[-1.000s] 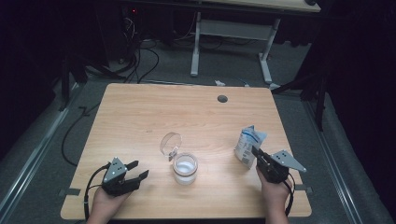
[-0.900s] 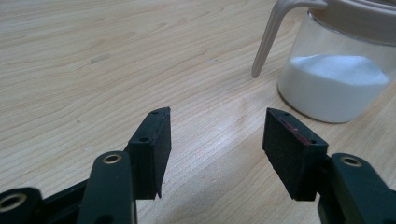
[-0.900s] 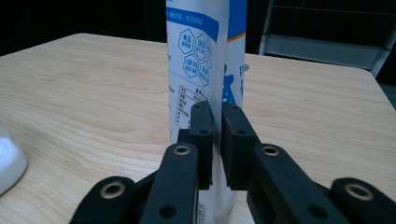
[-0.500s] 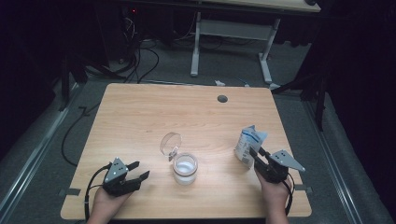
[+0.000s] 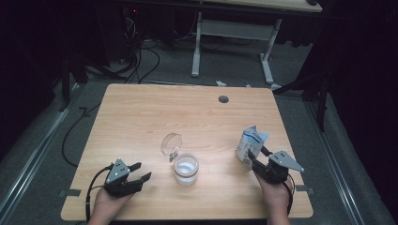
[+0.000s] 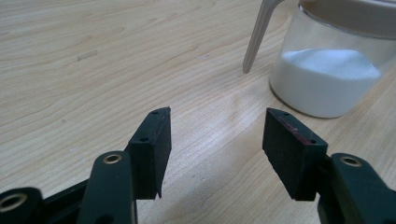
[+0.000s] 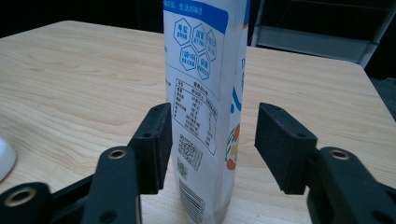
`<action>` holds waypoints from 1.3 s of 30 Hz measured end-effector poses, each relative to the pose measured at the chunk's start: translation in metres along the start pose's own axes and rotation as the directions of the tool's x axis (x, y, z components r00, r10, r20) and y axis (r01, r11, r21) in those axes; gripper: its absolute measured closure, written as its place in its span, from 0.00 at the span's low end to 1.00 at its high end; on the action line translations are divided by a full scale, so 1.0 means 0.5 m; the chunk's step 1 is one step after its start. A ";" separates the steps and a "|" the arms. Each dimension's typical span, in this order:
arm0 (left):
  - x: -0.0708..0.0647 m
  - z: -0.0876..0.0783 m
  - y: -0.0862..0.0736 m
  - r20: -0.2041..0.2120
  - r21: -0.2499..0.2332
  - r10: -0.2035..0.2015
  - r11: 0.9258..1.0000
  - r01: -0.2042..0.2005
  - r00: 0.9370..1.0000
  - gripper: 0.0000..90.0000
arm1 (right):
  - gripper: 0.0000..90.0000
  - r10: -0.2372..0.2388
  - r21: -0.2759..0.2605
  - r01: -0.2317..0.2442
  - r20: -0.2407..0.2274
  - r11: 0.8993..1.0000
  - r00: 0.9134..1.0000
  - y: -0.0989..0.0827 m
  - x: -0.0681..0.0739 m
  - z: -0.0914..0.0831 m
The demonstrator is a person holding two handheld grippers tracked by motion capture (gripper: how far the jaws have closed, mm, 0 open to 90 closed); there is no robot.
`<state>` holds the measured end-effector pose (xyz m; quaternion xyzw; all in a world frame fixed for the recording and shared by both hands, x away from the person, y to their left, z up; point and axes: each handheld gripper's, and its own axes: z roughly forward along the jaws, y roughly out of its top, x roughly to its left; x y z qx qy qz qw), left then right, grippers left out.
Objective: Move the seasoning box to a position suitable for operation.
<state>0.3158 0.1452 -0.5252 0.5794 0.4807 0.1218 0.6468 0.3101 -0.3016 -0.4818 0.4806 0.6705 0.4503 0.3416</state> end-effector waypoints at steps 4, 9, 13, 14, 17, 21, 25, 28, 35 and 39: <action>0.001 0.001 0.000 -0.001 0.003 -0.001 1.000 0.001 1.000 0.47 | 0.47 0.003 0.005 -0.003 0.003 1.000 1.000 -0.002 0.002 -0.003; 0.000 0.002 0.000 0.003 0.005 -0.004 1.000 0.004 1.000 0.47 | 0.47 -0.004 0.026 0.004 0.015 1.000 1.000 -0.010 0.009 -0.006; -0.003 0.001 0.001 0.010 0.008 -0.008 1.000 0.007 1.000 0.47 | 0.48 -0.005 0.034 0.003 0.031 0.999 1.000 -0.016 0.013 -0.012; -0.004 0.001 0.001 0.010 0.008 -0.009 1.000 0.009 1.000 0.47 | 0.48 -0.006 0.038 0.004 0.033 0.999 0.999 -0.019 0.014 -0.014; -0.004 0.002 0.000 0.012 0.012 -0.013 1.000 0.013 1.000 0.47 | 0.48 -0.007 0.049 0.004 0.045 0.999 0.999 -0.030 0.018 -0.021; -0.007 0.002 -0.001 0.021 0.013 -0.016 1.000 0.015 1.000 0.47 | 0.48 -0.020 0.064 0.016 0.064 0.998 0.998 -0.046 0.027 -0.034; -0.008 0.002 -0.002 0.026 0.016 -0.017 1.000 0.016 1.000 0.47 | 0.48 -0.018 0.073 0.013 0.068 0.997 0.998 -0.059 0.034 -0.049; -0.010 0.004 -0.004 0.029 0.020 -0.010 1.000 0.010 1.000 0.47 | 0.48 -0.031 0.079 0.026 0.067 0.997 0.997 -0.067 0.043 -0.056; -0.016 0.006 -0.006 0.033 0.026 -0.018 1.000 0.017 0.999 0.47 | 0.50 -0.049 0.091 0.045 0.042 0.995 0.998 -0.071 0.063 -0.053; -0.015 0.007 -0.007 0.028 0.030 -0.013 0.999 0.013 1.000 0.48 | 0.50 -0.056 0.100 0.054 0.022 0.993 0.998 -0.073 0.071 -0.046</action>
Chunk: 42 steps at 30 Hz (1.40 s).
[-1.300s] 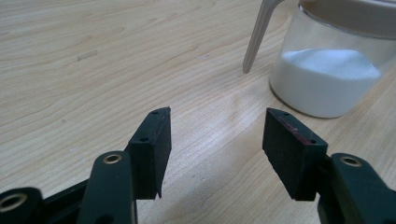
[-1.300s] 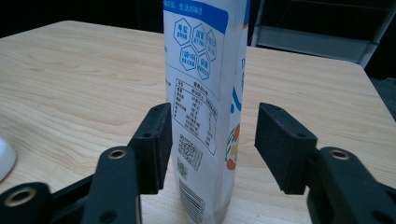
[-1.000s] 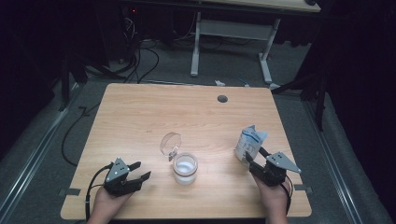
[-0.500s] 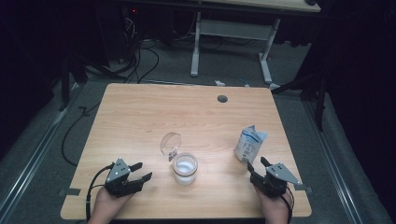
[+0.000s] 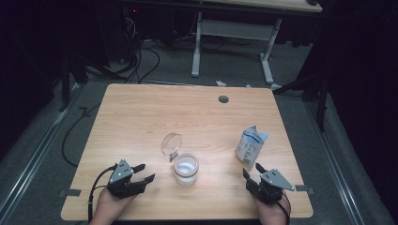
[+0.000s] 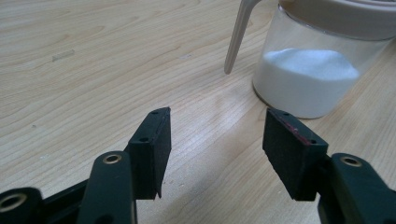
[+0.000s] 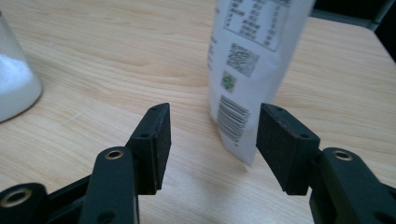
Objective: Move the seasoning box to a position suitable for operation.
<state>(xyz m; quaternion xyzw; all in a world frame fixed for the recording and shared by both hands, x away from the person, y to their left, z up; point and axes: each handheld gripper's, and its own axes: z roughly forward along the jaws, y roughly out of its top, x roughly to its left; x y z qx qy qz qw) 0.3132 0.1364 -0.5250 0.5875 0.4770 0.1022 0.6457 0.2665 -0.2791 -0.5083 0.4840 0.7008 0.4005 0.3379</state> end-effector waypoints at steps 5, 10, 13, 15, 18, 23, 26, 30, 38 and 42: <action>0.003 0.005 -0.002 -0.030 -0.002 -0.010 1.000 0.010 1.000 0.49 | 0.52 -0.021 0.025 0.022 -0.042 0.999 0.999 0.005 0.024 0.017; 0.003 0.011 0.001 -0.061 -0.022 -0.033 0.999 0.031 0.998 0.51 | 0.56 -0.041 0.037 0.044 -0.067 0.998 0.997 0.020 0.056 0.038; 0.001 0.013 0.001 -0.074 -0.022 -0.029 0.999 0.027 0.997 0.53 | 0.59 -0.060 0.032 0.063 -0.079 0.998 0.995 0.035 0.071 0.049; 0.001 0.015 0.000 -0.079 -0.022 -0.030 0.999 0.029 0.996 0.53 | 0.61 -0.061 0.024 0.063 -0.093 0.998 0.994 0.045 0.077 0.054; 0.000 0.018 -0.001 -0.086 -0.025 -0.032 0.999 0.030 0.996 0.54 | 0.63 -0.069 0.020 0.071 -0.111 0.997 0.991 0.056 0.086 0.064; 0.000 0.019 0.000 -0.111 -0.049 -0.006 0.999 0.001 0.994 0.60 | 0.62 -0.082 0.012 0.084 -0.141 0.996 0.987 0.070 0.107 0.085; 0.000 0.018 0.003 -0.104 -0.053 -0.010 0.999 0.004 0.995 0.61 | 0.63 -0.082 0.009 0.084 -0.161 0.996 0.984 0.077 0.123 0.096; 0.000 0.016 0.007 -0.102 -0.065 -0.004 0.998 -0.002 0.995 0.66 | 0.70 -0.100 -0.018 0.099 -0.173 0.995 0.980 0.070 0.146 0.094; -0.009 0.028 0.032 -0.060 -0.075 -0.071 0.995 0.067 0.996 0.76 | 0.76 -0.128 0.005 0.133 -0.240 0.991 0.962 0.054 0.180 0.085; -0.016 0.042 0.040 -0.062 -0.077 -0.071 0.995 0.066 0.995 0.79 | 0.78 -0.134 0.011 0.142 -0.268 0.990 0.954 0.050 0.193 0.088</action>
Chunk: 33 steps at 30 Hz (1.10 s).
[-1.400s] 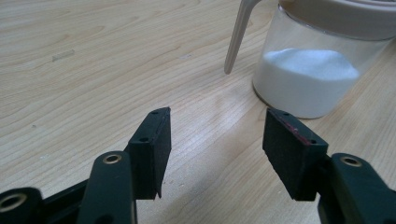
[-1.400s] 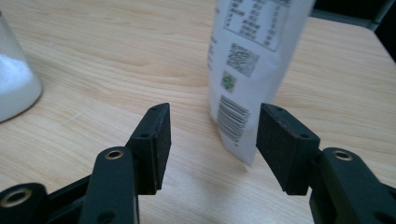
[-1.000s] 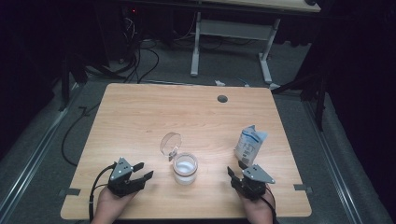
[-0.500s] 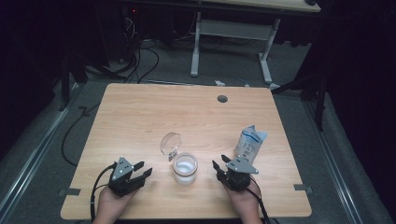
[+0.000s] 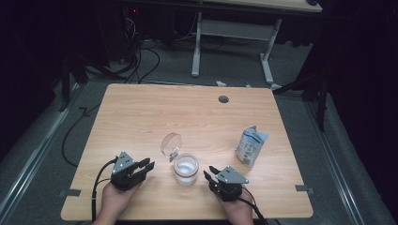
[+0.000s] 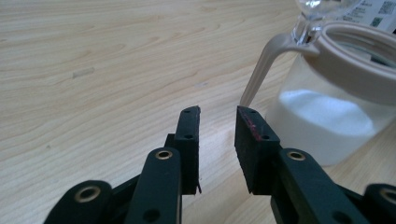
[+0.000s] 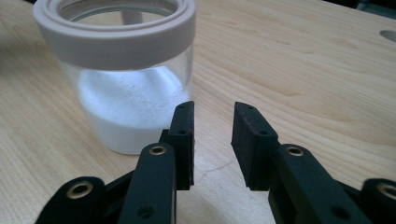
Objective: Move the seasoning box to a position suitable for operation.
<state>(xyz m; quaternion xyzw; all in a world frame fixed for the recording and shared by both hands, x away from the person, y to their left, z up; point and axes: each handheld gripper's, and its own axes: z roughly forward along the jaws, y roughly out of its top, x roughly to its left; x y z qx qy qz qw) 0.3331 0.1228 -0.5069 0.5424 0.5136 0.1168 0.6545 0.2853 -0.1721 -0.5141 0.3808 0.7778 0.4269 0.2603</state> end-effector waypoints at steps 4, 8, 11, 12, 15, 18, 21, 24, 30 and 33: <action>-0.004 0.009 0.001 -0.001 -0.004 -0.003 1.000 0.003 1.000 0.82 | 0.78 0.000 0.006 0.000 -0.014 1.000 1.000 -0.001 0.007 0.004; -0.007 0.015 0.003 -0.001 -0.007 -0.007 1.000 0.007 1.000 0.84 | 0.78 -0.010 0.010 0.010 -0.026 1.000 1.000 -0.003 0.015 0.010; -0.011 0.017 0.005 0.002 -0.014 -0.004 1.000 0.004 1.000 0.84 | 0.78 -0.019 0.015 0.019 -0.030 1.000 0.999 -0.003 0.022 0.014; -0.012 0.017 0.006 0.003 -0.016 -0.007 1.000 0.007 1.000 0.85 | 0.78 -0.019 0.015 0.020 -0.032 1.000 0.999 -0.004 0.024 0.015; -0.016 0.019 0.009 0.004 -0.017 -0.007 1.000 0.007 1.000 0.85 | 0.78 -0.022 0.014 0.022 -0.035 1.000 0.999 -0.004 0.027 0.016; -0.019 0.021 0.012 0.004 -0.018 -0.005 1.000 0.005 1.000 0.87 | 0.79 -0.026 0.016 0.027 -0.036 1.000 0.999 -0.004 0.027 0.015; -0.023 0.024 0.015 0.008 -0.021 -0.009 1.000 0.009 1.000 0.88 | 0.80 -0.022 0.012 0.023 -0.037 1.000 0.999 -0.004 0.026 0.013; -0.027 0.028 0.018 0.010 -0.020 -0.003 1.000 0.003 1.000 0.90 | 0.82 -0.023 0.010 0.024 -0.039 1.000 0.999 -0.004 0.025 0.011; -0.037 0.037 0.030 0.017 -0.021 -0.013 1.000 0.013 1.000 0.96 | 0.89 -0.023 0.009 0.024 -0.043 1.000 0.999 -0.001 0.026 0.009; -0.045 0.042 0.037 0.021 -0.024 -0.008 1.000 0.009 1.000 0.98 | 0.95 -0.027 0.015 0.028 -0.048 0.999 0.998 0.001 0.029 0.009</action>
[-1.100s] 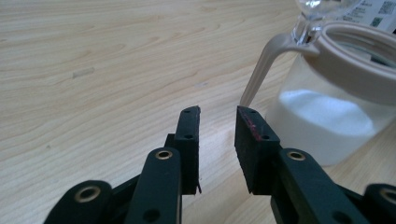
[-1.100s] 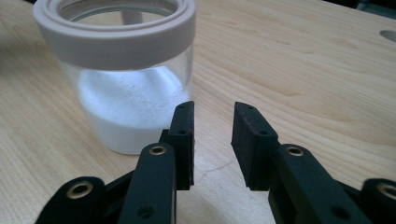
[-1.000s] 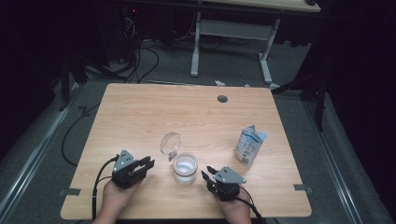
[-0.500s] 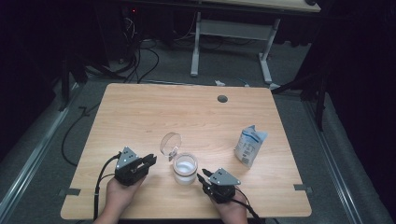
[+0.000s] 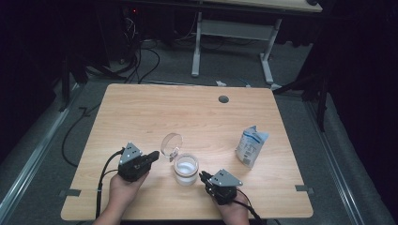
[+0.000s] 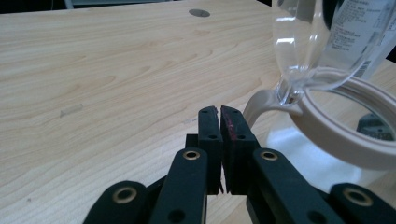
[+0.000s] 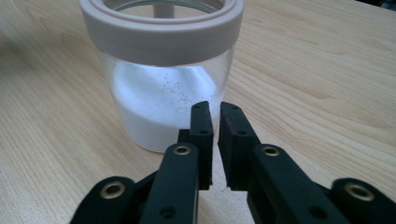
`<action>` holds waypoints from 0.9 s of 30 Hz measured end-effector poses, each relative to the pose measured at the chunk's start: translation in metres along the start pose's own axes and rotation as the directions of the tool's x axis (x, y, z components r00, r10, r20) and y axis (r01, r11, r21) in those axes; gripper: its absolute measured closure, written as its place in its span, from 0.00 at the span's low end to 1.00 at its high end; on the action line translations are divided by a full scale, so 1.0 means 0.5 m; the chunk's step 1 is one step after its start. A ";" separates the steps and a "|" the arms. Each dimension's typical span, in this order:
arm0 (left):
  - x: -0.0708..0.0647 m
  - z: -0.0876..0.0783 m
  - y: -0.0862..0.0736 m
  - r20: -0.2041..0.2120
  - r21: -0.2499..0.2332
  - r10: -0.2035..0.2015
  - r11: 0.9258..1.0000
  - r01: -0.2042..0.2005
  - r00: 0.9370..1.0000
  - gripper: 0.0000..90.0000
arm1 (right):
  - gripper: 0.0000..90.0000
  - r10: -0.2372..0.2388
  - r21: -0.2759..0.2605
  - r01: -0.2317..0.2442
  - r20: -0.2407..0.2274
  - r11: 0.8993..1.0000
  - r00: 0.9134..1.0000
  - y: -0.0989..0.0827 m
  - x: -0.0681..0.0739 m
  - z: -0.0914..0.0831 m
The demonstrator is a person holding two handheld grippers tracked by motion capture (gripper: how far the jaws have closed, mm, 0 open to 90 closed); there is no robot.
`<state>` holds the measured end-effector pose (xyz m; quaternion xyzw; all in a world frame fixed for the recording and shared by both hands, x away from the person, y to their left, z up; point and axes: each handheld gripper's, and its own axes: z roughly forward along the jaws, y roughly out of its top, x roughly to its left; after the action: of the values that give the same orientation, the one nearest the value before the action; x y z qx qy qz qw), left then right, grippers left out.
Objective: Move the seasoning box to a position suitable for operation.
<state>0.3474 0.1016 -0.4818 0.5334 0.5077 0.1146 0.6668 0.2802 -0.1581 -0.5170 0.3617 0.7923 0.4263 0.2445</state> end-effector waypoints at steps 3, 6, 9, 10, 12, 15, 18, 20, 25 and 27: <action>-0.008 0.005 0.008 0.004 -0.010 -0.001 1.000 0.001 1.000 1.00 | 1.00 -0.005 -0.004 0.005 -0.003 1.000 1.000 0.002 0.003 -0.002; -0.016 0.009 0.020 0.013 -0.021 -0.005 1.000 0.005 1.000 1.00 | 1.00 -0.006 -0.009 0.006 -0.012 1.000 1.000 0.004 0.005 -0.003; -0.027 0.014 0.031 0.026 -0.031 -0.007 1.000 0.008 1.000 1.00 | 1.00 -0.010 -0.011 0.010 -0.019 1.000 1.000 0.005 0.007 -0.003; -0.030 0.015 0.033 0.029 -0.032 -0.004 0.999 0.005 1.000 1.00 | 1.00 -0.011 -0.014 0.011 -0.019 1.000 1.000 0.005 0.008 -0.003; -0.036 0.018 0.037 0.036 -0.038 -0.009 0.999 0.011 0.999 1.00 | 1.00 -0.011 -0.015 0.011 -0.018 1.000 1.000 0.006 0.009 -0.004; -0.040 0.020 0.040 0.042 -0.039 -0.015 0.999 0.017 0.999 1.00 | 1.00 -0.008 -0.017 0.008 -0.019 1.000 1.000 0.007 0.010 -0.003; -0.043 0.021 0.037 0.048 -0.037 -0.019 0.999 0.021 0.999 1.00 | 1.00 -0.011 -0.021 0.011 -0.020 1.000 1.000 0.008 0.013 0.000; -0.046 0.022 0.036 0.052 -0.040 -0.022 0.999 0.024 0.998 1.00 | 1.00 -0.010 -0.020 0.009 -0.020 1.000 1.000 0.008 0.013 0.000; -0.049 0.023 0.034 0.060 -0.037 -0.026 0.999 0.028 0.998 1.00 | 1.00 -0.011 -0.024 0.010 -0.020 1.000 1.000 0.007 0.012 0.000; -0.052 0.023 0.033 0.065 -0.036 -0.026 0.999 0.029 0.998 1.00 | 1.00 -0.011 -0.022 0.011 -0.018 1.000 1.000 0.007 0.012 0.000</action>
<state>0.3509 0.0835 -0.4548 0.5174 0.4910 0.0976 0.6940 0.2776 -0.1519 -0.5143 0.3508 0.7918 0.4368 0.2434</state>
